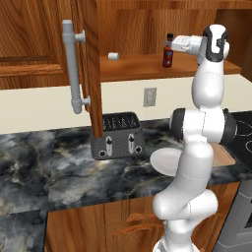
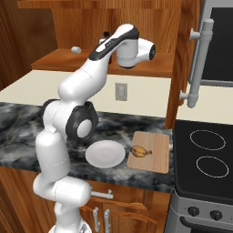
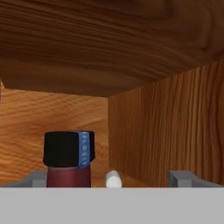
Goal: Pick the chicken drumstick from the plate and place it on the cutting board. Then pick the condiment bottle from the cabinet and place it next to the cutting board.
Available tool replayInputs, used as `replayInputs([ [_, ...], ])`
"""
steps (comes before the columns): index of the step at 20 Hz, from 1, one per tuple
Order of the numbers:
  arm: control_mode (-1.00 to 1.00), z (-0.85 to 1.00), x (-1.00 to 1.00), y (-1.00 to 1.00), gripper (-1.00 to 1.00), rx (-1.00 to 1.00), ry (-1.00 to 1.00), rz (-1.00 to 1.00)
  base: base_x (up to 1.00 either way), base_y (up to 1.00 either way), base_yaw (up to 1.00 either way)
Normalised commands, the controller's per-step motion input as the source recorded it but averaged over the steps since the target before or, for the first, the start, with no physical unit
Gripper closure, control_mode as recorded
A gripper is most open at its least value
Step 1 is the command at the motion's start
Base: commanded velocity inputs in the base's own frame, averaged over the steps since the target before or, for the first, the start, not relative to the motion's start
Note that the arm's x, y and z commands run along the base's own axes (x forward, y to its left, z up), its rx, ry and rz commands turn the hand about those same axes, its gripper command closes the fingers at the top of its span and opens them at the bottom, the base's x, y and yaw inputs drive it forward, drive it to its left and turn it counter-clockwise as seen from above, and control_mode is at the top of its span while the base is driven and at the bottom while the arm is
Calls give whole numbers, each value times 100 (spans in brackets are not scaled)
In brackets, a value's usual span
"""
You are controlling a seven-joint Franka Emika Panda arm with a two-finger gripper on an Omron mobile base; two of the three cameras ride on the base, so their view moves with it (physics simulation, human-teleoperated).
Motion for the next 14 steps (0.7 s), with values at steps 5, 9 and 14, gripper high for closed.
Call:
replayInputs([
  [5,-100,0,23,0,100,0,13,0,0,0,0],
  [9,-100,0,1,0,100,0,2,0,0,0,0],
  [14,-100,0,0,0,100,0,0,2,0,0,0],
])
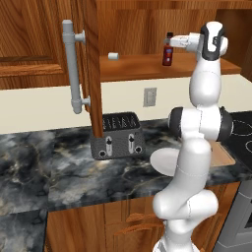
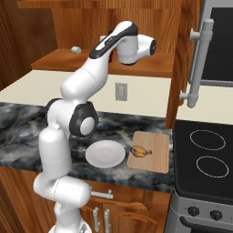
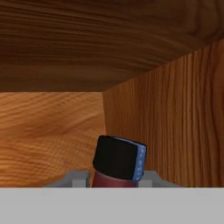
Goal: Pick the chicken drumstick from the plate and place it on the cutting board. Then pick the condiment bottle from the cabinet and place it next to the cutting board.
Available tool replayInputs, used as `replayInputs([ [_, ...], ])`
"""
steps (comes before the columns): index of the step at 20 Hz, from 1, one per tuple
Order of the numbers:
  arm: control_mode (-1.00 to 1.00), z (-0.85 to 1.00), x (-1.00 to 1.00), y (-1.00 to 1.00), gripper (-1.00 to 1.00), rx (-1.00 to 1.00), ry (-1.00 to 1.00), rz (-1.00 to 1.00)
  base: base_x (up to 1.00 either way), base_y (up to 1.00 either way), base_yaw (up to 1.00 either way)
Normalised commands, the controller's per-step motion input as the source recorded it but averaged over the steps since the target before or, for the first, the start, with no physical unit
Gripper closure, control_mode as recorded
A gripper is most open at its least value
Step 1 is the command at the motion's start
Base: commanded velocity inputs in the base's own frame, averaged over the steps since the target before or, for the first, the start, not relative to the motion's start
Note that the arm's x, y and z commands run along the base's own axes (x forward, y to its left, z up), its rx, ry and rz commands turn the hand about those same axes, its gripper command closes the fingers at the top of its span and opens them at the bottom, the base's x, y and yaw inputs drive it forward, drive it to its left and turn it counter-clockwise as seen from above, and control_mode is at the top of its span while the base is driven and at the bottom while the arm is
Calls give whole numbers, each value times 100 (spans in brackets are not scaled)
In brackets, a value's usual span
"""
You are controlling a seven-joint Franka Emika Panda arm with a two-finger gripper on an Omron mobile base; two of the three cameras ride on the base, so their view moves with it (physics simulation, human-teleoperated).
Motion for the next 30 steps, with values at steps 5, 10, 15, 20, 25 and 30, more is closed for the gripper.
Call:
replayInputs([
  [5,-100,0,-13,3,100,-1,-1,5,0,0,0],
  [10,-100,0,-41,14,100,-4,-5,5,0,0,0],
  [15,-100,0,-48,19,100,-5,-4,5,0,0,0],
  [20,-100,0,-51,24,100,-7,-6,5,0,0,0],
  [25,-100,0,-49,17,100,-1,-4,3,0,0,0],
  [30,-100,0,-48,8,100,0,-5,1,0,0,0],
])
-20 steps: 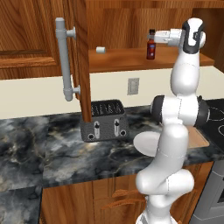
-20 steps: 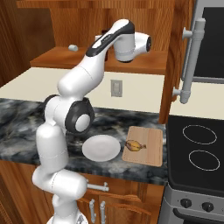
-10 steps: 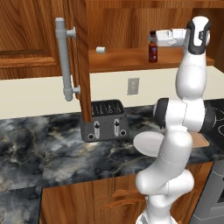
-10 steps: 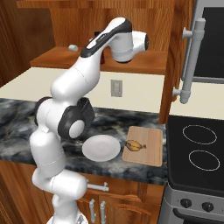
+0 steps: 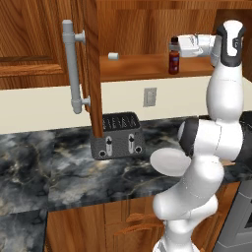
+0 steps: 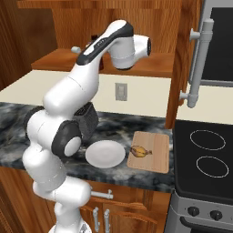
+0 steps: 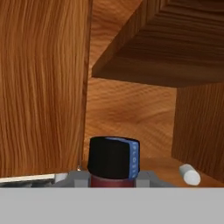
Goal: Pick the chicken drumstick from the plate and place it on the cutting board. Then pick the condiment bottle from the cabinet and place it next to the cutting board.
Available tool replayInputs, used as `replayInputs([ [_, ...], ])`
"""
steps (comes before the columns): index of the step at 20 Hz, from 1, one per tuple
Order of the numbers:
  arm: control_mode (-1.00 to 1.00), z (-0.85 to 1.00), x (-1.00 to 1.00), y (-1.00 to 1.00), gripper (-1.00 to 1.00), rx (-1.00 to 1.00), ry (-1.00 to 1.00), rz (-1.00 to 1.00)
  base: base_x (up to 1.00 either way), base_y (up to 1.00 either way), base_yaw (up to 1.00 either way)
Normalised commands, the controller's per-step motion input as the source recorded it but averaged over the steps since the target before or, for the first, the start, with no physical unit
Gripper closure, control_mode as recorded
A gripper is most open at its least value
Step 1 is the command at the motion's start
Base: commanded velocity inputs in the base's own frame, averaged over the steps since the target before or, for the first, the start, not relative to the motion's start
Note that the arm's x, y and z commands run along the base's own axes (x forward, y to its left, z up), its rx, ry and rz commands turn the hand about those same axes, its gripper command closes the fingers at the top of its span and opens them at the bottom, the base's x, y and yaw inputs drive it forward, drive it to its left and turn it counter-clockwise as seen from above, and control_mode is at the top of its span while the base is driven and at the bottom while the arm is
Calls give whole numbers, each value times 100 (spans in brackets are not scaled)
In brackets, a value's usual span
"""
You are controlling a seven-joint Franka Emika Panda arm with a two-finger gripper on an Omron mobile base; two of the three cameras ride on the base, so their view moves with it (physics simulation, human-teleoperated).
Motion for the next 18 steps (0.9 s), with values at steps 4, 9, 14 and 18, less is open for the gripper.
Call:
replayInputs([
  [4,-100,0,-47,2,100,4,-2,0,0,0,0],
  [9,-100,0,-48,0,100,3,0,0,0,0,0],
  [14,-100,0,-47,3,100,1,0,0,0,0,0],
  [18,-100,0,-49,8,100,0,0,0,0,0,0],
])
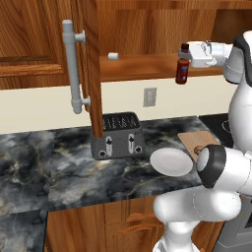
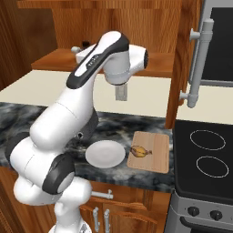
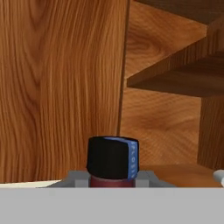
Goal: Pick the chicken drumstick from the plate and place it on the cutting board. Then pick the condiment bottle from the cabinet and place it next to the cutting board.
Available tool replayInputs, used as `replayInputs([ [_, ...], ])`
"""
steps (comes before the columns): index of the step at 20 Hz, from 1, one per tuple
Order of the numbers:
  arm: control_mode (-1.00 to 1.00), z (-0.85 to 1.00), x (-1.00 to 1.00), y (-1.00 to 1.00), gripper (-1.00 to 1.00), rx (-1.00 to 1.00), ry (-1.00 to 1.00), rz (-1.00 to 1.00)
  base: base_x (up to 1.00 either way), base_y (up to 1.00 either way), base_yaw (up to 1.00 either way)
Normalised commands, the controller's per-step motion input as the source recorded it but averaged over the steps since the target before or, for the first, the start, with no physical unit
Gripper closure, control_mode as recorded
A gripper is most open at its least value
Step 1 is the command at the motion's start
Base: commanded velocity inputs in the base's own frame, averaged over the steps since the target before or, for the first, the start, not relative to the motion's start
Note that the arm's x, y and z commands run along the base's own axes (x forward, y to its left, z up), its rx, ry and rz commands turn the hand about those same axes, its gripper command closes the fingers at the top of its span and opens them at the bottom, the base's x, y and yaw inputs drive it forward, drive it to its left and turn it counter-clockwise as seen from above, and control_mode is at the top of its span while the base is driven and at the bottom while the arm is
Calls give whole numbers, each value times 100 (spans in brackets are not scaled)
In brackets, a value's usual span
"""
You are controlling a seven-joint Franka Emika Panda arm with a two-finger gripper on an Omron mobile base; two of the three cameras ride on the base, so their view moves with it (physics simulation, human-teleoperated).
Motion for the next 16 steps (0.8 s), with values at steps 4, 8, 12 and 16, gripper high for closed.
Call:
replayInputs([
  [4,-100,0,-51,12,100,0,0,0,0,0,0],
  [8,-100,0,-60,8,100,0,0,0,0,0,0],
  [12,-100,0,-65,6,100,0,0,0,0,0,0],
  [16,-100,0,-66,8,100,0,0,0,0,0,0],
])
